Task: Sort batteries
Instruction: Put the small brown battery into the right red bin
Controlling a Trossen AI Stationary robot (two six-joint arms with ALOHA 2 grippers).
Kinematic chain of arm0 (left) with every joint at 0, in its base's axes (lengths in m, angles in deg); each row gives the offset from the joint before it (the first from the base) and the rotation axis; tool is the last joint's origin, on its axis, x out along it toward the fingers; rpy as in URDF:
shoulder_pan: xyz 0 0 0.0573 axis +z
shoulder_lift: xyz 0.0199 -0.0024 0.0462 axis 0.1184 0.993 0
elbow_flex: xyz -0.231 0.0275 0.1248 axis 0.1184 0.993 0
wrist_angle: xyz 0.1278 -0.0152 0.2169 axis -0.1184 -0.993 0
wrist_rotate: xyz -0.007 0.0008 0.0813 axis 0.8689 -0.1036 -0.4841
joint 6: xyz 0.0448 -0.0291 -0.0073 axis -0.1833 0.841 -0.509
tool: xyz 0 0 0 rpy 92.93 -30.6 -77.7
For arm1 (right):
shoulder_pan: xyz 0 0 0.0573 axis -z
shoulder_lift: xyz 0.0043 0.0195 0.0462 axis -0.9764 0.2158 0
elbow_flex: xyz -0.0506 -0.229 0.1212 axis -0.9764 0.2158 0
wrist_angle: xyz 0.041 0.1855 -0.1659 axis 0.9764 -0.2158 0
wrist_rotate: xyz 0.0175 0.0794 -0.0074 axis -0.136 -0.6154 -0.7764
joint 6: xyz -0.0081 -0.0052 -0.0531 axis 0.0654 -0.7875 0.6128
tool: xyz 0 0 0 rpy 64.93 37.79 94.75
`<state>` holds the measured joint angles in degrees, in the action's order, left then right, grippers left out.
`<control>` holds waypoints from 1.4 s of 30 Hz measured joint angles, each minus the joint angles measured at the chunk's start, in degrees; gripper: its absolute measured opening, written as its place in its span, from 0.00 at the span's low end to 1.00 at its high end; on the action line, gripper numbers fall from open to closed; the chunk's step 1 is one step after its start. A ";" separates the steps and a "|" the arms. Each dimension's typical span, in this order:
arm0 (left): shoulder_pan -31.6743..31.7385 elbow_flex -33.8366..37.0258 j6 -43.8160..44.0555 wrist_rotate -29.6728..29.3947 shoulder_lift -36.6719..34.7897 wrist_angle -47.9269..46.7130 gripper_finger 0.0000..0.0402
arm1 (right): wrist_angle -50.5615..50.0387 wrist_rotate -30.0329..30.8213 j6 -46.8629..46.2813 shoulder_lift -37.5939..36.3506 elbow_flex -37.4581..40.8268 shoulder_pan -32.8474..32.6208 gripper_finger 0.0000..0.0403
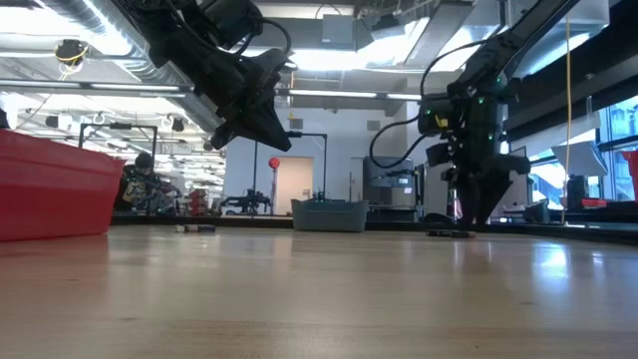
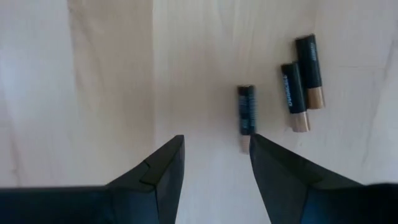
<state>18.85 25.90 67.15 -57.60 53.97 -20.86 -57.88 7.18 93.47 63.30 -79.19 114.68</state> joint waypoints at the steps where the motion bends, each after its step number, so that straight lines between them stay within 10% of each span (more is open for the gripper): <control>1: 0.00 0.00 0.02 0.02 0.00 0.00 0.00 | 0.13 0.71 0.08 0.21 0.00 0.00 0.46; 9: 0.00 0.00 -0.01 0.00 0.00 0.00 0.00 | 3.49 0.73 0.11 5.17 -0.01 0.00 0.40; 16: 0.00 0.00 0.03 0.00 0.00 0.00 0.00 | 2.97 1.23 -6.14 7.87 -0.32 -1.34 0.06; 26: -0.07 0.00 0.04 0.00 0.00 -0.01 0.00 | -7.48 -2.25 -21.48 -9.07 0.13 -9.90 0.03; 42: -0.25 0.00 -6.05 6.30 0.00 -0.08 0.00 | -17.05 -7.23 -97.92 -38.03 0.02 -58.76 0.03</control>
<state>18.60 25.90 61.11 -51.31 53.97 -20.94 -74.93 -0.04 -4.45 25.27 -79.17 55.92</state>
